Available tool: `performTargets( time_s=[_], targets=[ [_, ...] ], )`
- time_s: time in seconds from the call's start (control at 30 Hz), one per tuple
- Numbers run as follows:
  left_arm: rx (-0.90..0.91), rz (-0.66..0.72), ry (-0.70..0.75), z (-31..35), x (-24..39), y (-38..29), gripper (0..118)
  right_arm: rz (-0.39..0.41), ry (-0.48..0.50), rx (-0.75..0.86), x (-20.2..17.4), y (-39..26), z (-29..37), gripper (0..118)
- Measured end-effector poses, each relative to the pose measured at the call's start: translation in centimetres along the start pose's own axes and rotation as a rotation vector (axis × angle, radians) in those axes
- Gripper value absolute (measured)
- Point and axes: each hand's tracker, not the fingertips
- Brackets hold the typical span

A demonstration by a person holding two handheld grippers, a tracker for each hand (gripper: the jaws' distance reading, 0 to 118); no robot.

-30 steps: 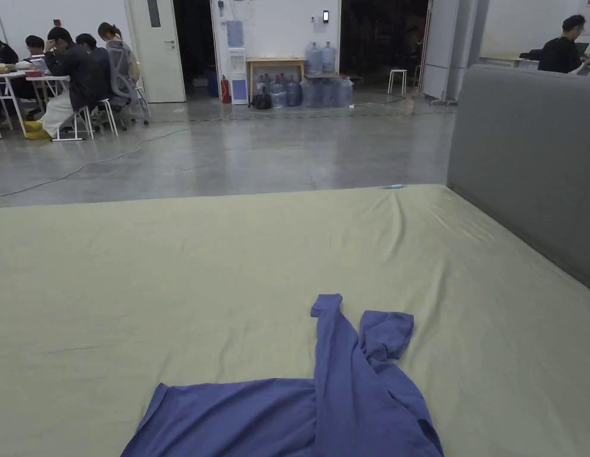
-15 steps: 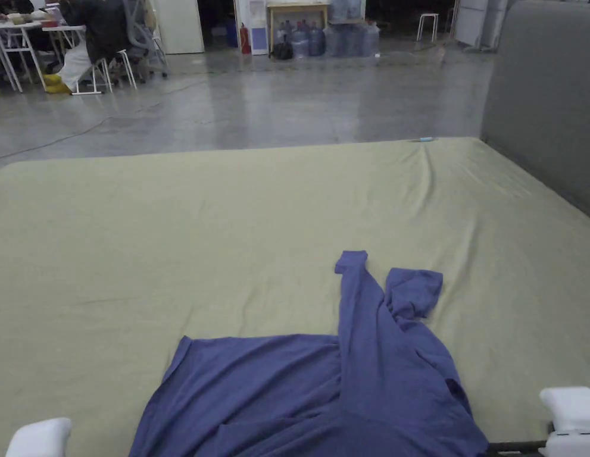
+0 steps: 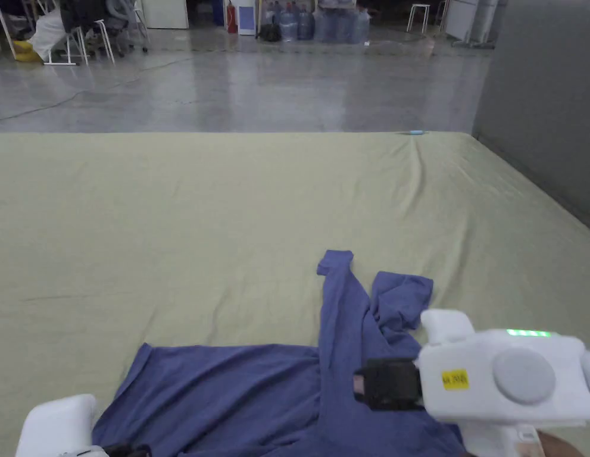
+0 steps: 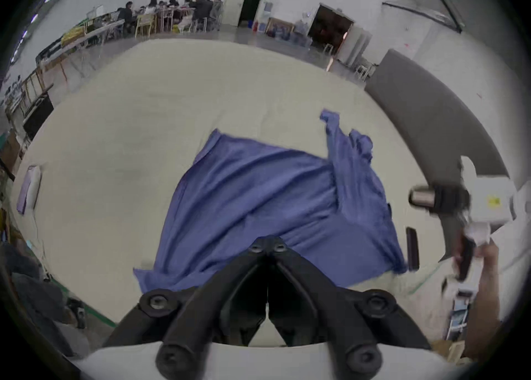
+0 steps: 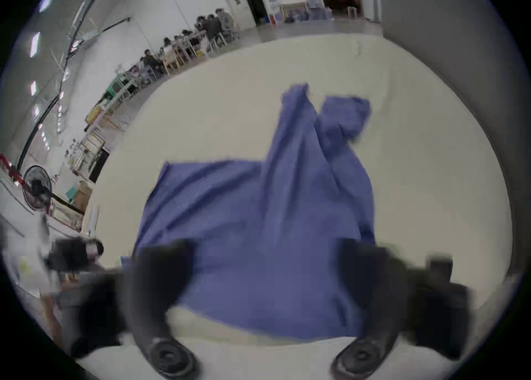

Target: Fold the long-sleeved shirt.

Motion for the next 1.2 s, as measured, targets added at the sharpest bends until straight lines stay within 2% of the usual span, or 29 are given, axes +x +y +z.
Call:
performTargets(
  time_s=[0.03, 0.1, 0.17, 0.27, 0.3, 0.37, 0.43, 0.47, 0.5, 0.53, 0.57, 0.6, 0.63, 0.67, 0.7, 0.73, 0.83, 0.93, 1.03, 1.1, 1.2],
  targets=[
    [0.0, 0.006, -0.008, -0.1, 0.3, 0.6, 0, 0.008, -0.002, 0.002, -0.3, 2.8, -2.0, 118],
    [-0.009, 0.004, -0.031, -0.7, 0.8, 1.0, 0, 0.015, -0.031, -0.004, -1.0, 8.0, -6.3, 118],
    [-0.022, -0.004, -0.033, -1.3, 1.0, 1.0, 0, 0.019, -0.068, -0.089, -0.7, 12.9, -12.1, 118],
    [-0.049, -0.001, -0.015, -2.2, 0.6, 0.8, 0, 0.024, -0.21, -0.179, 0.2, 17.1, -19.9, 117],
    [-0.06, 0.004, -0.012, -2.4, 0.5, 0.6, 0, -0.006, -0.273, -0.203, 0.6, 17.8, -22.0, 110],
    [-0.087, 0.024, -0.006, -2.9, -0.1, 0.2, 0, -0.055, -0.315, -0.247, 1.7, 18.3, -25.0, 92],
    [-0.102, 0.038, -0.001, -3.3, -0.9, -0.3, 0, -0.12, -0.305, -0.292, 3.4, 17.8, -27.1, 61],
    [-0.108, 0.042, 0.001, -3.6, -1.2, -0.4, 0, -0.144, -0.32, -0.308, 3.8, 17.6, -27.6, 56],
    [-0.116, 0.051, 0.009, -3.8, -1.5, -0.5, 0, -0.129, -0.332, -0.284, 3.9, 17.6, -27.0, 45],
    [-0.12, 0.057, 0.011, -3.9, -1.8, -0.6, 0, -0.119, -0.31, -0.262, 2.8, 16.8, -24.8, 5],
    [-0.124, 0.065, 0.012, -3.8, -2.0, -0.8, 0, -0.057, -0.319, -0.235, 2.3, 17.2, -23.8, 0],
    [-0.126, 0.073, 0.012, -3.8, -2.2, -0.8, 0, 0.016, -0.338, -0.19, 1.8, 17.4, -22.1, 0],
    [-0.127, 0.078, 0.013, -3.7, -2.3, -0.8, 0, 0.056, -0.338, -0.108, 1.3, 17.6, -20.0, 0],
    [-0.126, 0.081, 0.014, -3.5, -2.3, -0.8, 0, 0.108, -0.283, -0.081, 1.6, 19.1, -20.2, 0],
    [-0.118, 0.084, 0.01, -3.1, -2.4, -0.7, 0, 0.155, -0.208, -0.064, 1.1, 19.1, -17.6, 0],
    [-0.106, 0.089, 0.006, -2.6, -2.5, -0.6, 0, 0.2, -0.176, -0.028, 0.6, 18.5, -14.3, 0],
    [-0.065, 0.104, -0.001, -1.0, -2.7, -0.3, 0, 0.339, -0.198, 0.137, -1.1, 14.7, -3.8, 0],
    [-0.054, 0.103, -0.004, 0.2, -2.9, -0.7, 0, 0.335, -0.165, 0.14, -1.4, 8.3, 4.9, 0],
    [-0.062, 0.106, 0.001, 1.0, -3.2, -1.7, 0, 0.318, -0.12, 0.103, -0.5, 0.9, 9.9, 0],
    [-0.072, 0.118, -0.001, 1.3, -3.3, -2.4, 0, 0.302, -0.115, 0.0, -0.5, -4.0, 10.6, 0],
    [-0.088, 0.134, -0.008, 1.5, -3.2, -3.6, 0, 0.22, -0.115, -0.133, 0.2, -9.7, 8.7, 0]
  ],
)
